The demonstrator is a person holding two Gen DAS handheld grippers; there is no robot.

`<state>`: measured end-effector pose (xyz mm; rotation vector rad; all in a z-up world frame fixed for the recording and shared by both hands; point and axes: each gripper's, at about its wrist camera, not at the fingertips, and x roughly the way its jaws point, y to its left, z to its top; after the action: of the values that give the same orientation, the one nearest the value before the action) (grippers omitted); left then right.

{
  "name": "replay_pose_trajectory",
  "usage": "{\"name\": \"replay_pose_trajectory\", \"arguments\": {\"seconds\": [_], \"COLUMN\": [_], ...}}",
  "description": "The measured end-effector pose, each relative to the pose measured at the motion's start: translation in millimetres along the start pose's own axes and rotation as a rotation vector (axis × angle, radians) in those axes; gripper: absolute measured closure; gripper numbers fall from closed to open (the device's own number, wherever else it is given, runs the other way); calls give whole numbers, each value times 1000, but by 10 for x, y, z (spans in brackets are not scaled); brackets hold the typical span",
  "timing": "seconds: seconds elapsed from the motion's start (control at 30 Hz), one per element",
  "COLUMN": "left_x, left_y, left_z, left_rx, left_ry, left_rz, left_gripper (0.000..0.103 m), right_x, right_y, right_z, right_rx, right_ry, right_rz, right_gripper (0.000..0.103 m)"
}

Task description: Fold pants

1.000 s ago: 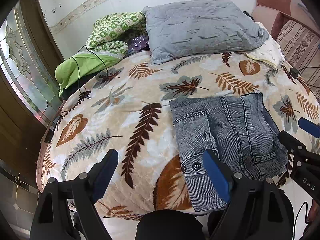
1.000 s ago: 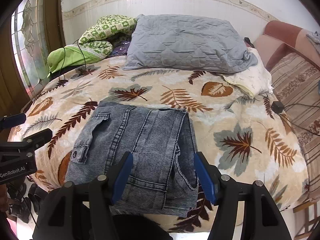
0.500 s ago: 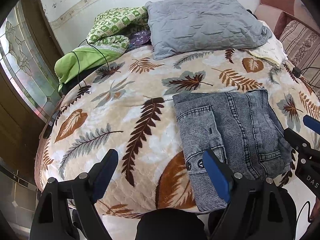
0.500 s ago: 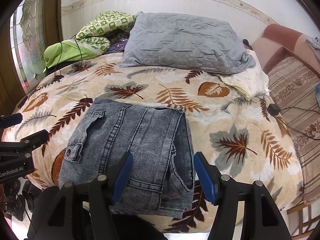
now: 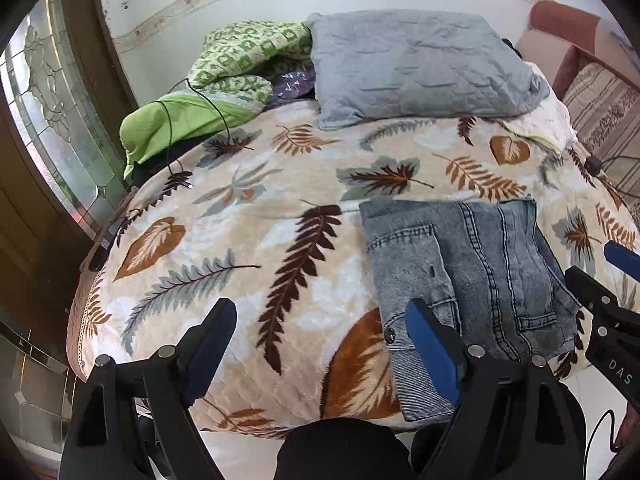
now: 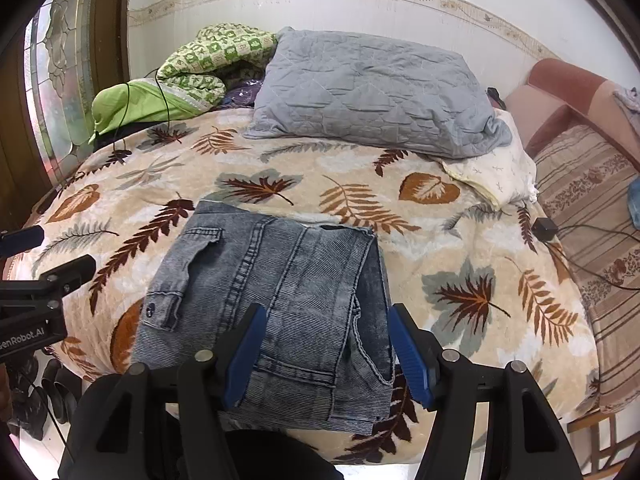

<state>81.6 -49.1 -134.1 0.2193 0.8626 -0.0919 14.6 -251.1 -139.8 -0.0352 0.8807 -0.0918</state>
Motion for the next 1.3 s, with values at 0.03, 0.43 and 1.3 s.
{"name": "replay_pose_trajectory", "arguments": {"seconds": [0.03, 0.43, 1.3], "left_x": [-23, -292, -1110], "left_y": [28, 210, 472], "left_z": [1, -18, -70], "left_rx": [-7, -42, -83], "left_ry": [-6, -61, -237], "left_rz": [1, 5, 9], "left_gripper": [16, 16, 16], "right_x": [-21, -329, -1072], "right_y": [21, 190, 401], "right_z": [10, 88, 186], "right_rx": [-4, -39, -79], "right_ry": [-4, -60, -202], "right_rz": [-2, -17, -32], "right_gripper": [36, 36, 35]}}
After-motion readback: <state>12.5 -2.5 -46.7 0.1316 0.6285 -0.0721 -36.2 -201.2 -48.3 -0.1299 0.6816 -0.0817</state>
